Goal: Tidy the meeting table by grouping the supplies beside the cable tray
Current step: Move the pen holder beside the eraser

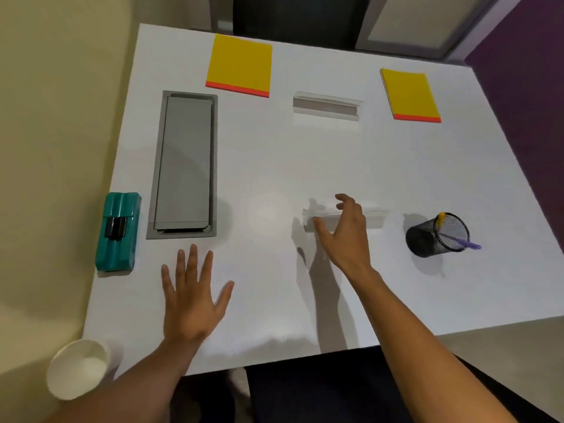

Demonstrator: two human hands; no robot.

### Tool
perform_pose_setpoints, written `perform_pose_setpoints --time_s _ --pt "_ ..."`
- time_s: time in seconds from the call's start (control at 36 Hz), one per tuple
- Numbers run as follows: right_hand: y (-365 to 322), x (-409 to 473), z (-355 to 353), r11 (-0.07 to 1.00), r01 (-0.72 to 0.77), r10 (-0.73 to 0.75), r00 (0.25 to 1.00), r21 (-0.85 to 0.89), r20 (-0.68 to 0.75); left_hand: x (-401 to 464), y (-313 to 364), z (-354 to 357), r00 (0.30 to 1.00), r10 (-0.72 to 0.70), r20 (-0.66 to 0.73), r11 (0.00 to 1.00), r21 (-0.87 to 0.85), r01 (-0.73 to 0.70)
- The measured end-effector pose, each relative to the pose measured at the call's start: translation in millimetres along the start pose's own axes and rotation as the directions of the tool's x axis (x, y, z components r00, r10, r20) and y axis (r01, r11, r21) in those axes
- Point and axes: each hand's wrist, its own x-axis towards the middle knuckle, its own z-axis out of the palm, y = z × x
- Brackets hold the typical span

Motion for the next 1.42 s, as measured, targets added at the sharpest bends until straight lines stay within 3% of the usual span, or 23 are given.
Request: perform_pose_setpoints --time_s 0.28,0.58,0.75,0.92,1.08,1.42 --pt "59 -4 -62 0.969 -0.139 0.094 0.972 -0.205 -0.213 -2 4 -5 1.000 0.014 -0.016 1.000 -0.024 -0.015" --pt "111 5 -98 0.883 -0.366 0.192 0.853 -0.293 -0.486 -4 6 -9 0.998 0.040 -0.053 0.998 -0.051 -0.043" --pt "137 17 -105 0.837 -0.463 0.341 0.859 -0.293 -0.381 -6 9 -13 0.998 0.025 -0.049 0.998 -0.060 -0.028" --pt "155 31 -115 0.835 -0.409 0.347 0.911 -0.368 -0.224 -6 11 -12 0.999 0.014 -0.036 0.998 -0.056 -0.016" --pt "156 42 -120 0.823 -0.463 0.418 0.886 -0.330 -0.200 -6 10 -11 0.999 0.011 -0.039 0.999 -0.051 -0.013" --pt "151 38 -122 0.823 -0.448 0.422 0.894 -0.350 -0.150 -5 8 -9 0.998 0.025 -0.063 0.998 -0.049 -0.028"
